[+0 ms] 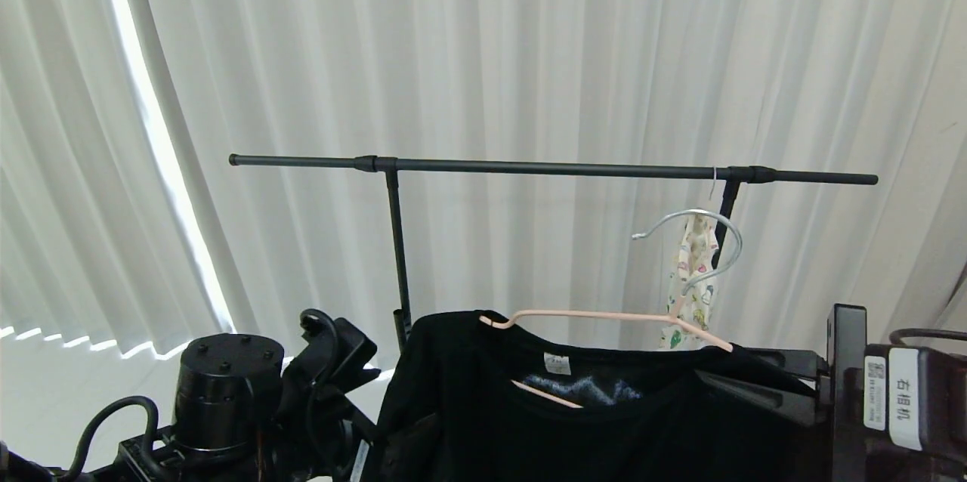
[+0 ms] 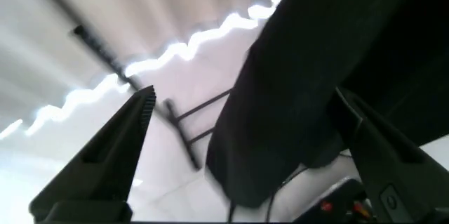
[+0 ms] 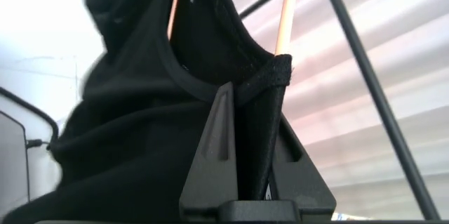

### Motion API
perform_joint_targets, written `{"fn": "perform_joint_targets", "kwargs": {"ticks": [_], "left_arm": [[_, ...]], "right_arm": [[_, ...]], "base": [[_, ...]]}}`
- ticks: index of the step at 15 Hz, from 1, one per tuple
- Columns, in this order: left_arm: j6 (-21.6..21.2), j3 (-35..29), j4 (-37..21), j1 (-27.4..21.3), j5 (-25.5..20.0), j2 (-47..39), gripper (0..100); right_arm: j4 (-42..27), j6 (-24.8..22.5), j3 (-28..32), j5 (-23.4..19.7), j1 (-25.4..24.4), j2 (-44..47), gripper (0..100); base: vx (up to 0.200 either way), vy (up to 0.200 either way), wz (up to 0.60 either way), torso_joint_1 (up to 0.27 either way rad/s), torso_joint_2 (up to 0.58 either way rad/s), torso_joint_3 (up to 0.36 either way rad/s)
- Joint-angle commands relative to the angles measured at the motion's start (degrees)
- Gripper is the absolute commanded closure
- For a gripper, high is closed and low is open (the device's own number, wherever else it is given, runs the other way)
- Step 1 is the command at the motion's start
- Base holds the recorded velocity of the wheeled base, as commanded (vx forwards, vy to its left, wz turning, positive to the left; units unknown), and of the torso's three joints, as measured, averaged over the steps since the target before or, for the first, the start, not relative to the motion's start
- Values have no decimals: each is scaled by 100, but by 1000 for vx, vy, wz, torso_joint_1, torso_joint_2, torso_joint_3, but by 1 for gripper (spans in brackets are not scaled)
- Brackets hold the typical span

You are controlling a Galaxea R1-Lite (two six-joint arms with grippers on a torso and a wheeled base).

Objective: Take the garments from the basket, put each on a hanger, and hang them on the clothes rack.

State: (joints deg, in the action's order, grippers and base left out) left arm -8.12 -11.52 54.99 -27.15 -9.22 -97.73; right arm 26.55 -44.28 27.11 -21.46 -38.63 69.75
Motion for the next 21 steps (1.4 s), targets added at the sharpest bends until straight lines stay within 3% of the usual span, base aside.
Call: {"fn": "perform_joint_targets", "kwargs": {"ticks": [1,6,13,18,21], "left_arm": [[-111,89,47,17,-10,-106,100],[-304,159,258,210,16,17,100],[-252,45,1532,711,-45,132,100],[-260,36,1576,588,-379,527,100],[-252,124,1576,562,-344,369,100]], "right_arm": [[-1,-2,-31,1,-13,-76,100],[8,33,-206,168,58,-58,100],[8,16,-822,159,163,-278,100],[8,24,-962,177,163,-41,100],[149,33,-874,168,154,100,100]], "base": [[0,0,0,0,0,0],[0,0,0,0,0,0],[0,0,0,0,0,0],[0,0,0,0,0,0],[0,0,0,0,0,0]]}}
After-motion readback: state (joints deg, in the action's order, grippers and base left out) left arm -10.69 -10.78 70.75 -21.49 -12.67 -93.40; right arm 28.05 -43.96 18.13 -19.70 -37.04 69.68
